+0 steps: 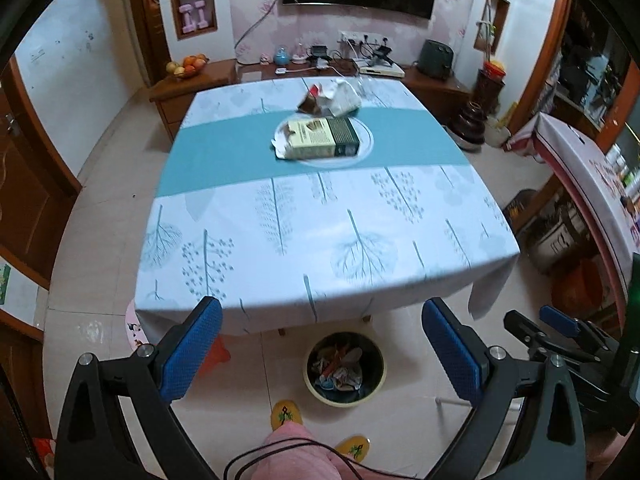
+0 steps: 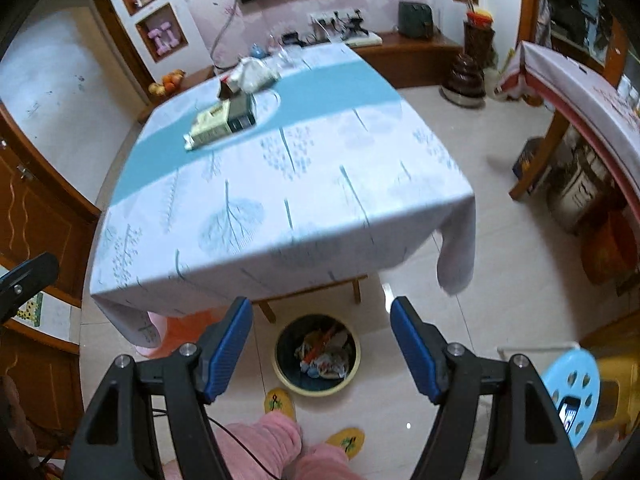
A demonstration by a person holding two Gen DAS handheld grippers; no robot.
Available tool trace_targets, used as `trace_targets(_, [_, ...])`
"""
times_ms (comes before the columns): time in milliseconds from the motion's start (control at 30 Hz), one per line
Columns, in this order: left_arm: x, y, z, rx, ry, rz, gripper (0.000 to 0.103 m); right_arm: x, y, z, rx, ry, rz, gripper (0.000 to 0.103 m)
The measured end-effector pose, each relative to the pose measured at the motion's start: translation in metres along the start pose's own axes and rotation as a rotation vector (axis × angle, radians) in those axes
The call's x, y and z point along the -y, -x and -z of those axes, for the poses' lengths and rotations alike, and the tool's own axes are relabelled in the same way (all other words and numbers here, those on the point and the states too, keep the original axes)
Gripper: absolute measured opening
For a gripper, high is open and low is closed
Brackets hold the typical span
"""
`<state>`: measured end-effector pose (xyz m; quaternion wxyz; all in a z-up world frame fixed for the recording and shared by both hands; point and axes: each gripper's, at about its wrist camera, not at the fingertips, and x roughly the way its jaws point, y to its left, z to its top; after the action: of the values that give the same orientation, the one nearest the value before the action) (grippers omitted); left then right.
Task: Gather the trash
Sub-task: 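Reach the left gripper toward the red box and the right toward the white tissue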
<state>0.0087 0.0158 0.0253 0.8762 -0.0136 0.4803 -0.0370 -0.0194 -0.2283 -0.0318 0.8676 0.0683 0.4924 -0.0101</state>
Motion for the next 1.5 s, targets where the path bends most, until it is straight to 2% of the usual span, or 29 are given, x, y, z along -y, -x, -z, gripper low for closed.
trace_targets(300, [-0.016, -0.004, -0.052, 0.037, 0.039, 0.017, 0.099, -0.016, 0.008, -0.051, 0.058, 0.056, -0.033, 0.072])
trace_targets(433, [-0.027, -0.017, -0.092, 0.058, 0.034, 0.033, 0.099, -0.027, -0.003, -0.082, 0.071, 0.06, -0.04, 0.072])
trace_targets(600, [-0.043, -0.048, -0.159, 0.076, 0.007, 0.062, 0.099, -0.046, -0.023, -0.13, 0.072, 0.056, -0.035, 0.072])
trace_targets(867, [-0.07, -0.136, -0.275, 0.01, -0.035, 0.119, 0.099, -0.083, -0.078, -0.233, 0.023, -0.023, -0.03, 0.075])
trace_targets(1067, [-0.081, -0.216, -0.338, -0.049, -0.064, 0.131, 0.099, -0.108, -0.13, -0.313, 0.011, -0.032, -0.021, 0.075])
trace_targets(1267, [-0.085, -0.291, -0.375, -0.107, -0.053, 0.137, 0.099, -0.128, -0.198, -0.373, 0.001, 0.051, 0.005, 0.075])
trace_targets(1500, [-0.089, -0.344, -0.39, -0.144, -0.061, 0.129, 0.099, -0.138, -0.262, -0.402, -0.016, 0.107, -0.008, 0.075])
